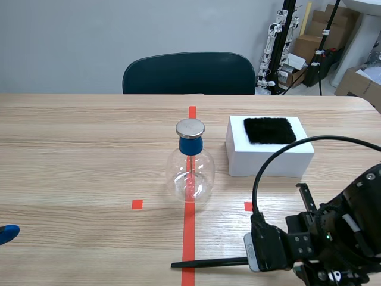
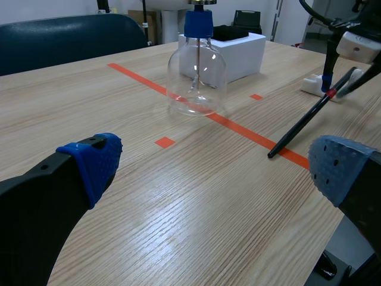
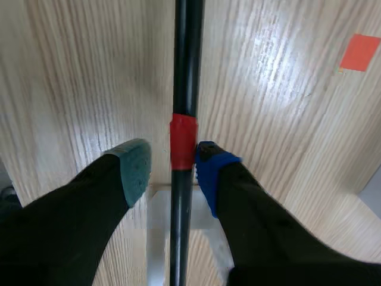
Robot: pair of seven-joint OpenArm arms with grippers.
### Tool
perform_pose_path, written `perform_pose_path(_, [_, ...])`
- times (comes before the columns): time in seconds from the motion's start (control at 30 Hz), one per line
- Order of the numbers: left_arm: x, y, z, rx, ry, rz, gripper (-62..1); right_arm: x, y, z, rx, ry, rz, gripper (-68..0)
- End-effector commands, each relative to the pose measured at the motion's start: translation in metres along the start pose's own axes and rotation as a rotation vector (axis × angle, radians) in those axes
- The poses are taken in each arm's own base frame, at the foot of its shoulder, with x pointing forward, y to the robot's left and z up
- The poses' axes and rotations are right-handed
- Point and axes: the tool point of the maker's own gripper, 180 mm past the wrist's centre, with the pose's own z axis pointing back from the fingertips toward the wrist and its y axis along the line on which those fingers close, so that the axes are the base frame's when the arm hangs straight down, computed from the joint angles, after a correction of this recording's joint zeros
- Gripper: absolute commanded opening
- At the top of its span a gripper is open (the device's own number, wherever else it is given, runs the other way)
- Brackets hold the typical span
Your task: Do the electroscope experiment. put the rod down on the box
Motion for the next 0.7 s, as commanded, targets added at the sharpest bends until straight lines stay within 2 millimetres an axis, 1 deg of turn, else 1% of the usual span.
perform_pose_path(0.0, [0.0060,0.0034,-0.0011,0.004,-0.025,-0.009,1.4,-0.0082,-0.0072,0.0023,-0.015,0.022,0.000,-44.2])
perform_pose_path(0.07, [0.0060,0.0034,-0.0011,0.004,-0.025,-0.009,1.4,-0.0088,-0.0035,0.0009,-0.005,0.027,0.004,-42.4])
perform_pose_path(0.13, [0.0060,0.0034,-0.0011,0.004,-0.025,-0.009,1.4,-0.0088,-0.0012,0.0001,0.001,0.028,0.007,-42.4])
perform_pose_path(0.23, [0.0060,0.0034,-0.0011,0.004,-0.025,-0.009,1.4,-0.0089,-0.0010,-0.0002,0.000,0.028,0.005,-42.4])
perform_pose_path(0.27, [0.0060,0.0034,-0.0011,0.004,-0.025,-0.009,1.4,-0.0089,-0.0024,-0.0001,-0.008,0.028,-0.002,-40.7])
perform_pose_path(0.37, [0.0060,0.0034,-0.0011,0.004,-0.025,-0.009,1.4,-0.0101,-0.0067,0.0000,-0.032,0.034,-0.023,-32.0])
perform_pose_path(0.47, [0.0060,0.0034,-0.0011,0.004,-0.025,-0.009,1.4,-0.0128,-0.0070,0.0001,-0.033,0.049,-0.025,-21.9])
perform_pose_path(0.53, [0.0060,0.0034,-0.0011,0.004,-0.025,-0.009,1.4,-0.0132,-0.0069,0.0001,-0.033,0.051,-0.025,-16.4])
perform_pose_path(0.67, [0.0060,0.0034,-0.0011,0.004,-0.025,-0.009,1.4,-0.0132,-0.0069,0.0001,-0.033,0.051,-0.025,-8.6])
